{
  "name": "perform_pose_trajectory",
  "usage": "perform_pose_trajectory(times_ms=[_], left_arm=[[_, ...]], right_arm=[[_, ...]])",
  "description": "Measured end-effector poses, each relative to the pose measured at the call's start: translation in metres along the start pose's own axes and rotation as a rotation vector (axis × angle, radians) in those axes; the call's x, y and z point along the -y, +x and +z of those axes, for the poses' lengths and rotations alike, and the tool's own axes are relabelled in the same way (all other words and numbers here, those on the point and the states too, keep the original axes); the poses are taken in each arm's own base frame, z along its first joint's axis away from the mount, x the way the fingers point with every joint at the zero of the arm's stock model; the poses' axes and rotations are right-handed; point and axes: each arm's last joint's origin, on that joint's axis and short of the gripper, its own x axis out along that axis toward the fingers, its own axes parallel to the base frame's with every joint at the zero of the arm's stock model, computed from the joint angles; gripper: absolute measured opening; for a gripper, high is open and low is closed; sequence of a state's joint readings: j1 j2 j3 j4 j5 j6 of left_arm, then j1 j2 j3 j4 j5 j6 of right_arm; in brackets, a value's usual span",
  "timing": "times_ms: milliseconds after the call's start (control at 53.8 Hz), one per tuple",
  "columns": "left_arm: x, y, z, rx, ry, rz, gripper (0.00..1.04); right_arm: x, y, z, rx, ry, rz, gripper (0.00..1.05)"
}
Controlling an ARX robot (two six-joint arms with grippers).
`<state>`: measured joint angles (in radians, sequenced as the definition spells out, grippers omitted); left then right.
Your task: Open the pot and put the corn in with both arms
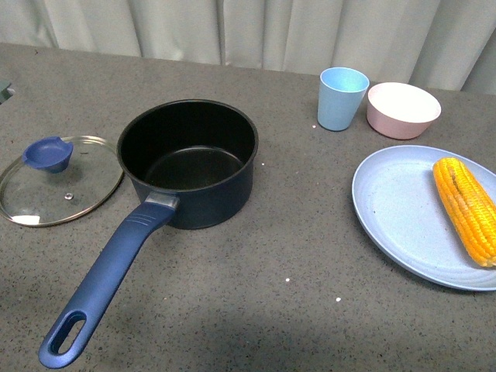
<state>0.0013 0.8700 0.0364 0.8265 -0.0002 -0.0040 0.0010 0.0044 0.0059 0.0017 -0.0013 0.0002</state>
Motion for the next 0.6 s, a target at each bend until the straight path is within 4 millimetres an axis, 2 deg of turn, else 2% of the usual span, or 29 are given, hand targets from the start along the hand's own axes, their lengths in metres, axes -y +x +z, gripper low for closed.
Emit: perform_pose_trajectory(times_ms=[595], left_arm=[[0.000,-0.031,0.009,0.027,0.000,-0.001,0.04]], right_arm=[[0.000,0.000,0.000,0.000,0.000,0.000,0.96]])
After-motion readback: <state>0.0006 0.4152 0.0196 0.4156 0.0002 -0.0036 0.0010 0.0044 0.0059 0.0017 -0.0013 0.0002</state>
